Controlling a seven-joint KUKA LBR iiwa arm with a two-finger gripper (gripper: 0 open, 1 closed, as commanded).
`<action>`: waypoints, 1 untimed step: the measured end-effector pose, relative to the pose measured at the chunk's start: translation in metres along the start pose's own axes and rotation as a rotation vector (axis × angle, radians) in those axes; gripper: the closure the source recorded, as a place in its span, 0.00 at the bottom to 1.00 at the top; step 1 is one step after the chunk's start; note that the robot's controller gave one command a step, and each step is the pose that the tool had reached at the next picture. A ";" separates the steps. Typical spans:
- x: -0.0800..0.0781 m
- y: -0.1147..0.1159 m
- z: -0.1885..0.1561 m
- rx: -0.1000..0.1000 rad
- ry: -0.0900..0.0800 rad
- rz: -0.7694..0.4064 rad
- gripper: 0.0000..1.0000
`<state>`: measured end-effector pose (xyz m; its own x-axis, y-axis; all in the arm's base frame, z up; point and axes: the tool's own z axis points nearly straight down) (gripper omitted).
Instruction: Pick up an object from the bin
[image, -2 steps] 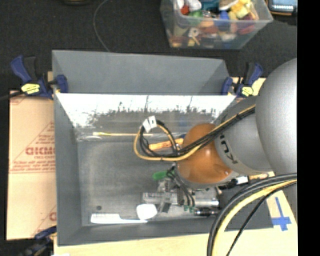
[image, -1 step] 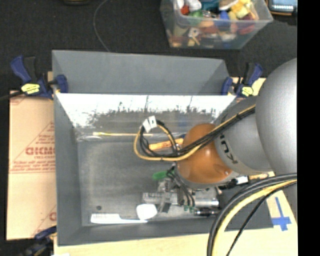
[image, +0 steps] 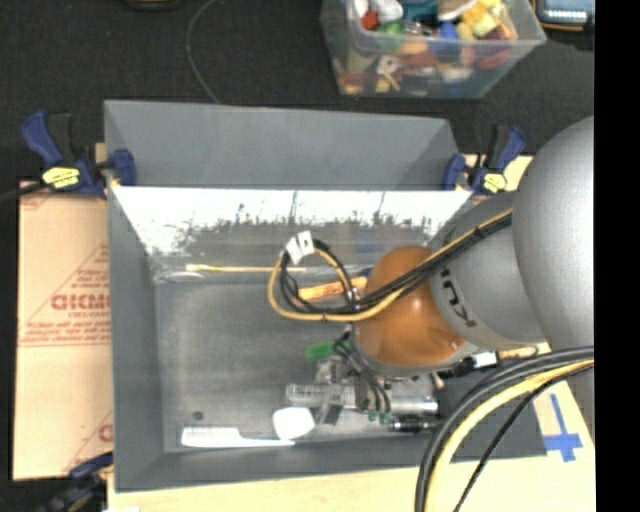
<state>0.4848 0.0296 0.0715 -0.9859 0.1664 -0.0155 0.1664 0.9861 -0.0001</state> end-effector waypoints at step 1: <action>0.000 0.000 -0.001 0.000 -0.002 -0.001 1.00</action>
Offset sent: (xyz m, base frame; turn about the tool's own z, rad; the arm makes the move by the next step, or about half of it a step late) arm 0.0002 0.0000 0.0805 -0.0004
